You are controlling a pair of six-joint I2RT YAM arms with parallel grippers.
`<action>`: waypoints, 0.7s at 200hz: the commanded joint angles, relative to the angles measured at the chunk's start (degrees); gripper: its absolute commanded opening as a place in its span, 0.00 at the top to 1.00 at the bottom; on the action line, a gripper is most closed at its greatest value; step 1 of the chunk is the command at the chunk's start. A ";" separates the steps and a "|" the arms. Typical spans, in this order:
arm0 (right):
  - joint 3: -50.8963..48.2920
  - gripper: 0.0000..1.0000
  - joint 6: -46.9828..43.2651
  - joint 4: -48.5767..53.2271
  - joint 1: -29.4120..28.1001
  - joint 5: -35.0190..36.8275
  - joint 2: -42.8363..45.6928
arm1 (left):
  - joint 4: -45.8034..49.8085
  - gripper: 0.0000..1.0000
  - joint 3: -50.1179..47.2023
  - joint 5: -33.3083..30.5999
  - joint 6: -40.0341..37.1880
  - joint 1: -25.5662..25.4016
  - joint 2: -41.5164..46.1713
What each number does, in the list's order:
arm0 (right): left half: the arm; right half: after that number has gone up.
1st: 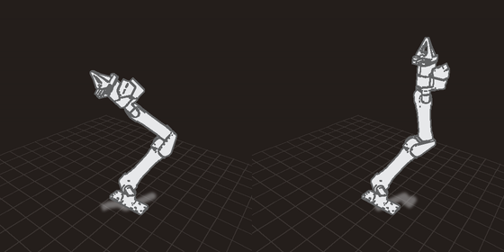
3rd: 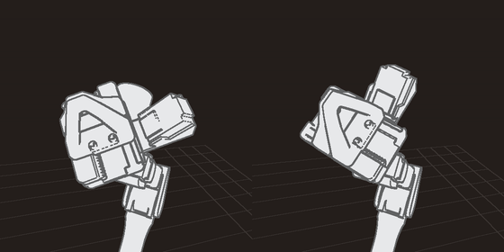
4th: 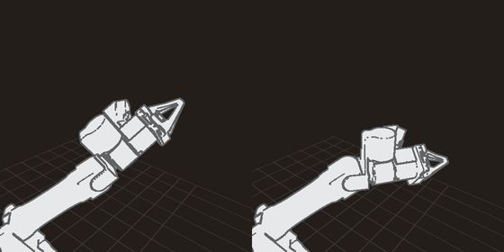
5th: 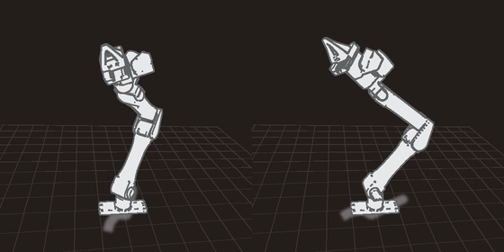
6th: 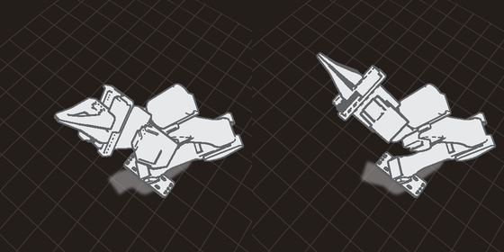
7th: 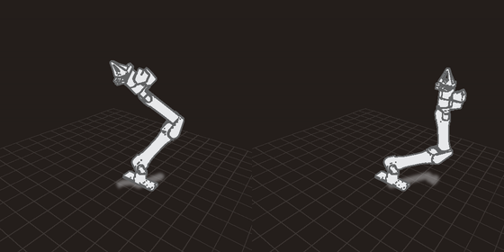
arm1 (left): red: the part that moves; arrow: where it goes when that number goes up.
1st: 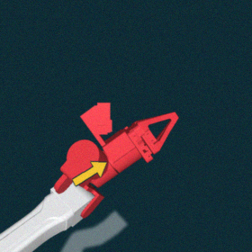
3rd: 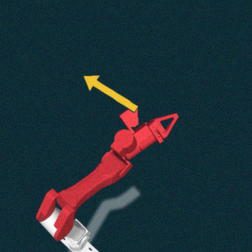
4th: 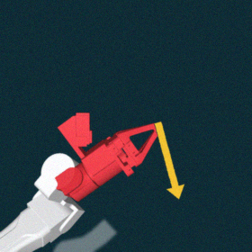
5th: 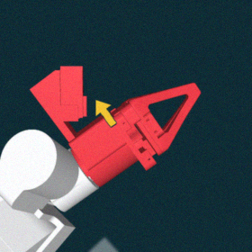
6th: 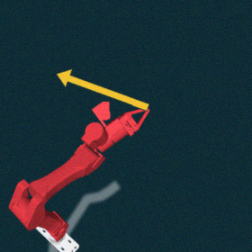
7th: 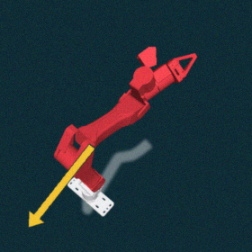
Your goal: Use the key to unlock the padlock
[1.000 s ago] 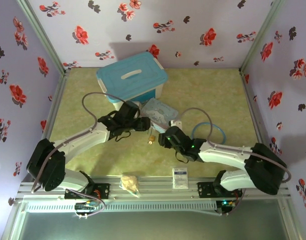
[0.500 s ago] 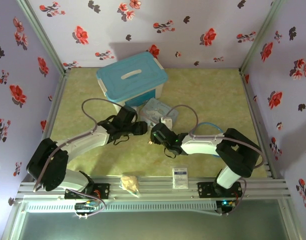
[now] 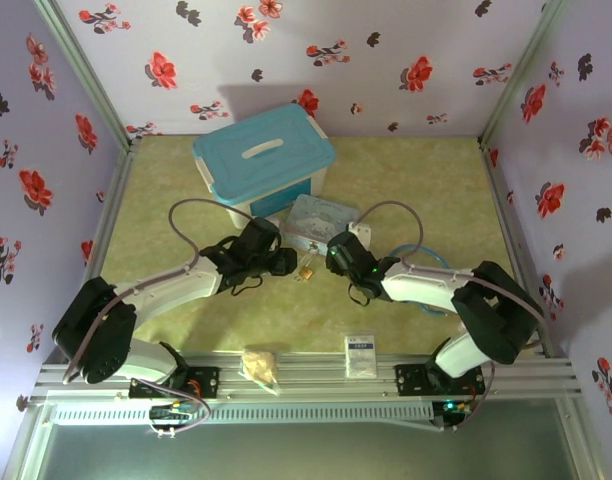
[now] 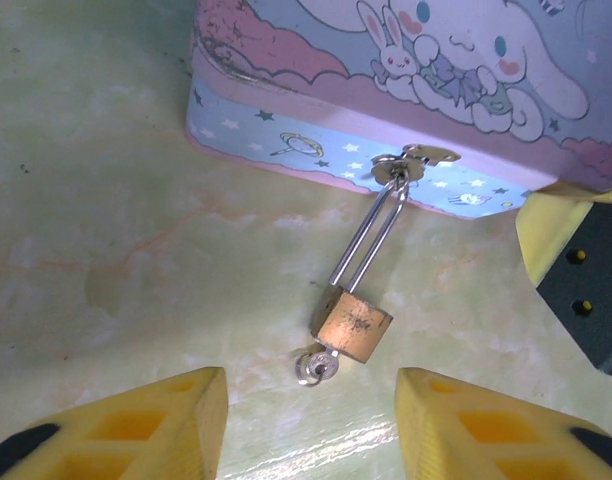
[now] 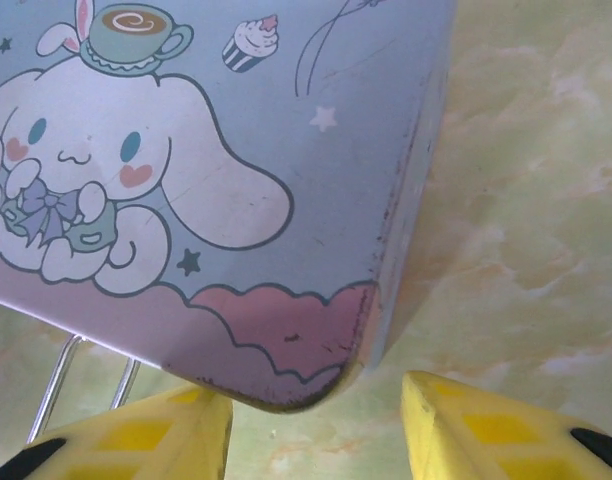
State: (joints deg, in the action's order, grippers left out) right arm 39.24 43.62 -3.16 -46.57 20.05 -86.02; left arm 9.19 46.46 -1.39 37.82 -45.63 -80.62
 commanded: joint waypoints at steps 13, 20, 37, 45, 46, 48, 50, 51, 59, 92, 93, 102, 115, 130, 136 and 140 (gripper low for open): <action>-2.36 0.52 0.00 -6.93 -0.92 -6.94 1.20 | -5.13 0.58 -2.66 1.63 2.08 -0.34 -1.11; -2.46 0.52 0.86 -8.11 -1.26 -7.49 0.49 | -5.59 0.58 -3.01 1.68 2.25 -0.34 -1.17; -2.72 0.51 2.97 -12.55 -1.98 -8.60 -2.04 | -7.44 0.58 -4.26 2.80 3.06 0.06 -0.98; -2.85 0.51 4.33 -14.99 -2.06 -9.31 -3.69 | -8.73 0.58 -5.18 4.15 3.84 0.71 -0.70; -2.86 0.51 4.48 -15.23 -2.05 -9.45 -3.88 | -8.92 0.58 -5.25 4.31 3.97 0.80 -0.69; -2.75 0.52 4.82 -15.87 -2.08 -9.60 -4.33 | -9.32 0.58 -5.55 4.60 4.20 0.98 -0.59; -2.76 0.52 5.12 -16.43 -2.16 -9.79 -4.68 | -9.75 0.58 -5.84 5.03 4.30 1.22 -0.55; -2.77 0.52 5.23 -16.66 -2.14 -9.91 -4.90 | -10.00 0.58 -5.98 5.27 4.46 1.32 -0.48; -2.64 0.53 6.47 -18.62 -2.42 -10.05 -6.11 | -11.58 0.58 -7.19 6.22 5.25 2.01 -0.12; -1.36 0.59 9.52 -22.43 -3.00 -9.44 -10.51 | -12.27 0.57 -9.24 5.87 5.37 2.72 1.67; -1.36 0.59 9.63 -22.56 -3.00 -9.43 -10.59 | -12.27 0.57 -9.30 5.87 5.35 2.73 1.68; -1.43 0.61 10.52 -23.80 -3.00 -9.43 -11.42 | -12.43 0.57 -9.71 5.88 5.42 2.91 1.85; -1.55 0.64 11.52 -24.53 -3.00 -9.01 -12.28 | -12.49 0.57 -10.05 5.87 5.44 3.17 2.09; -1.61 0.65 11.80 -25.00 -3.05 -9.07 -13.06 | -12.18 0.57 -10.24 5.75 5.11 3.18 2.37; -1.54 0.65 11.84 -25.16 -3.09 -9.28 -13.42 | -12.06 0.57 -10.31 5.64 4.94 3.18 2.45; -1.52 0.65 11.84 -25.30 -3.09 -9.44 -13.66 | -12.08 0.57 -10.25 5.51 4.89 3.18 2.48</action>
State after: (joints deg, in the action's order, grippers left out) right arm 37.28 53.19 -24.99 -49.19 10.44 -98.21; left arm -1.39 37.06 3.73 42.39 -42.83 -79.64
